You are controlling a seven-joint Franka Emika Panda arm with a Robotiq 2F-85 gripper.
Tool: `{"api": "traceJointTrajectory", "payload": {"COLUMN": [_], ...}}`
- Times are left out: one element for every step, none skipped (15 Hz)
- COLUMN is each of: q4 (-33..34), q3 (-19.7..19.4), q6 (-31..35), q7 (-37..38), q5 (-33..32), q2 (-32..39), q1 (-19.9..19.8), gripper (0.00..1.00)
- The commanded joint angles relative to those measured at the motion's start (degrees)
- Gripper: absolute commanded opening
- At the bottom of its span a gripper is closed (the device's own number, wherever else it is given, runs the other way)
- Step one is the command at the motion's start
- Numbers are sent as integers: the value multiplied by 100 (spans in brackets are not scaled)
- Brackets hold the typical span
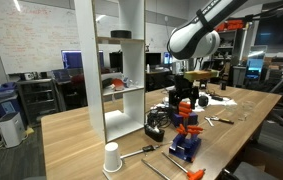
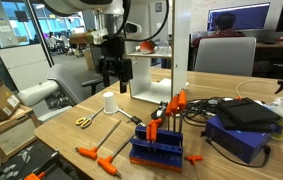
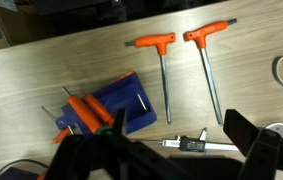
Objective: Put the white cup into the lowest of the white shelf
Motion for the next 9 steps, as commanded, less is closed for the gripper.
{"api": "traceJointTrajectory", "payload": {"q4": [269,316,375,432,500,566,647,720,781], "q3": [112,144,176,203,225,261,297,327,369], "q6": [421,550,688,796,910,1022,1100,1178,1288], "q7": [-26,-9,35,74,113,192,281,360,443], "q5": [552,711,876,1014,1182,1292,1408,1532,1602], "q2": [279,357,465,551,660,776,897,1022,1143], "q1": [291,359,417,459,504,531,556,579,605], "gripper": [100,100,100,100,100,100,100,100,100]}}
